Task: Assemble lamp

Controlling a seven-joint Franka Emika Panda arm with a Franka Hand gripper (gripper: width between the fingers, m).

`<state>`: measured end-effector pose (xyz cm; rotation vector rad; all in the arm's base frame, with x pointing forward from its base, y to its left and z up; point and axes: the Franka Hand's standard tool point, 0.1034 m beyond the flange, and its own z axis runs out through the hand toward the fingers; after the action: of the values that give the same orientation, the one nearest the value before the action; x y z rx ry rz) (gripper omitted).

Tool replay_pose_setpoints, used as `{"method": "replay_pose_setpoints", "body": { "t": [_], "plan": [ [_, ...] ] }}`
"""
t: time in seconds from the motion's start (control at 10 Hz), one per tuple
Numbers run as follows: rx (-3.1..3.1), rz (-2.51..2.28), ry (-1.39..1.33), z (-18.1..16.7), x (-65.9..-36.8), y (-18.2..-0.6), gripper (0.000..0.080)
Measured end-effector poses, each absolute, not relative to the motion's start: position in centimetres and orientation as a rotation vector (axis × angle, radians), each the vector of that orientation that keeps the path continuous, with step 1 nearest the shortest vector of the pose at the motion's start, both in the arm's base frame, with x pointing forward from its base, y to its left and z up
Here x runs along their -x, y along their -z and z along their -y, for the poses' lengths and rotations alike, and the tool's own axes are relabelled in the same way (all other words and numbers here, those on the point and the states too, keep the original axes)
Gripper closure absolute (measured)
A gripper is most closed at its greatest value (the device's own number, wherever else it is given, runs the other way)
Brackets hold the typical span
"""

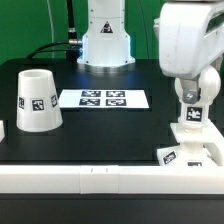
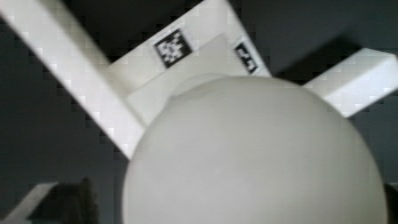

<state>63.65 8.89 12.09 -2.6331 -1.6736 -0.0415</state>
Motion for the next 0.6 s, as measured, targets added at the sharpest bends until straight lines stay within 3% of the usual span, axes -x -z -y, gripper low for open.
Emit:
{"method": "replay_pose_setpoints", "body": {
  "t": [0.6],
  "plan": [
    [2.332, 2.165, 0.032, -8.36, -64.00, -11.88, 0.0101]
  ]
}}
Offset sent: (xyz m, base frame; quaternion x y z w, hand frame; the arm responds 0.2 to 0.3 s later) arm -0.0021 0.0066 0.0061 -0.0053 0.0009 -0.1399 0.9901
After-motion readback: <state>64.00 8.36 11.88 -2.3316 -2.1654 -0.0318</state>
